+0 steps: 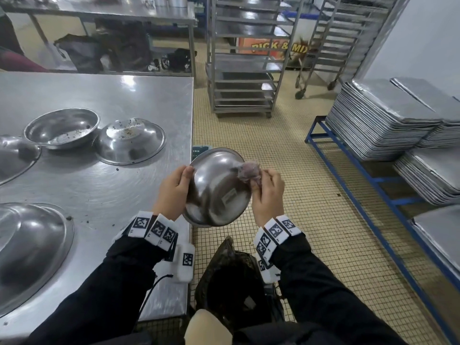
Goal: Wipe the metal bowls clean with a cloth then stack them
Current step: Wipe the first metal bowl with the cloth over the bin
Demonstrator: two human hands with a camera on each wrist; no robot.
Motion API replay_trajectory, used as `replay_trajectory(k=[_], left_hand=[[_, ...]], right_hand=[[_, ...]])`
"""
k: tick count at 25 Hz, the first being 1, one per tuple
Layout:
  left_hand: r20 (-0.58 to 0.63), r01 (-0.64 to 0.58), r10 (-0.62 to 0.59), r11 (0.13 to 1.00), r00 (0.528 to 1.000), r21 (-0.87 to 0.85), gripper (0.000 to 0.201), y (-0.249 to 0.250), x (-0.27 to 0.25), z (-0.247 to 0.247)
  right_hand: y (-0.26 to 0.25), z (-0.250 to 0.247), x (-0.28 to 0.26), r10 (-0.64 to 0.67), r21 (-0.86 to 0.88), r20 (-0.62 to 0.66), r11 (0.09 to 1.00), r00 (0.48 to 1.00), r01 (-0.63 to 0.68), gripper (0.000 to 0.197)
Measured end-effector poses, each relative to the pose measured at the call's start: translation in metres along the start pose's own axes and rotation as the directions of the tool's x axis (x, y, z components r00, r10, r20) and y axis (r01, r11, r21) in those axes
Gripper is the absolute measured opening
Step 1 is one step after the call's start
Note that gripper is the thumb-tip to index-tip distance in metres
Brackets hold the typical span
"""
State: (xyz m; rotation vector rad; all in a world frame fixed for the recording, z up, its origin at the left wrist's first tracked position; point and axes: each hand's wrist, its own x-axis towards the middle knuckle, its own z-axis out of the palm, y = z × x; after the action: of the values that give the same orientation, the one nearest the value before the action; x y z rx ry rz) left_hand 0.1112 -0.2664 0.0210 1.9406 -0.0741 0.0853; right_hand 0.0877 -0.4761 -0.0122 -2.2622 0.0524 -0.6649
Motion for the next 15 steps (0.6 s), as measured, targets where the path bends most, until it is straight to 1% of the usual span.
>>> replay_trajectory(k=[2,4,6,7,8,9,10,12,13,14,15], left_hand=[[-0.010,0.040,-0.041,0.996,0.999,-0.080,0.027,0.000,-0.002,0.005],[-0.027,0.085,-0.091,0.981,0.996,-0.173,0.026,-0.001,-0.003,0.009],[-0.032,0.114,-0.124,0.966,0.992,-0.232,0.026,-0.003,-0.003,0.010],[-0.034,0.116,-0.128,0.962,0.991,-0.248,0.026,-0.002,-0.004,0.010],[-0.035,0.113,-0.126,0.958,0.991,-0.263,0.026,-0.003,-0.004,0.010],[-0.035,0.108,-0.121,0.959,0.992,-0.262,0.024,-0.001,-0.005,0.011],[-0.036,0.097,-0.109,0.962,0.993,-0.254,0.024,0.001,-0.006,0.011],[-0.040,0.091,-0.105,0.963,0.994,-0.254,0.025,0.006,-0.007,0.010],[-0.051,0.095,-0.113,0.956,0.992,-0.277,0.026,0.008,-0.006,0.010],[-0.067,0.096,-0.123,0.946,0.990,-0.308,0.026,0.009,-0.004,0.009],[-0.079,0.106,-0.141,0.933,0.987,-0.344,0.025,0.009,-0.003,0.008]], right_hand=[[-0.005,0.007,-0.020,-0.039,0.055,0.043,0.998,0.998,0.037,0.041],[-0.013,0.017,-0.043,-0.136,0.094,0.124,0.988,0.983,0.125,0.051],[-0.024,0.029,-0.057,-0.271,0.116,0.153,0.960,0.950,0.255,0.053],[-0.029,0.033,-0.055,-0.303,0.139,0.156,0.949,0.940,0.282,0.052],[-0.034,0.035,-0.048,-0.298,0.167,0.159,0.948,0.941,0.272,0.051],[-0.038,0.036,-0.037,-0.267,0.180,0.153,0.954,0.952,0.239,0.051],[-0.039,0.036,-0.024,-0.203,0.170,0.140,0.969,0.969,0.179,0.053],[-0.034,0.033,0.001,-0.026,0.139,0.110,0.990,0.994,0.011,0.055],[-0.026,0.031,0.007,0.048,0.137,0.094,0.989,0.994,-0.061,0.054],[-0.018,0.029,0.008,0.095,0.135,0.077,0.985,0.993,-0.105,0.051],[-0.011,0.028,0.003,0.116,0.127,0.062,0.984,0.991,-0.123,0.048]])
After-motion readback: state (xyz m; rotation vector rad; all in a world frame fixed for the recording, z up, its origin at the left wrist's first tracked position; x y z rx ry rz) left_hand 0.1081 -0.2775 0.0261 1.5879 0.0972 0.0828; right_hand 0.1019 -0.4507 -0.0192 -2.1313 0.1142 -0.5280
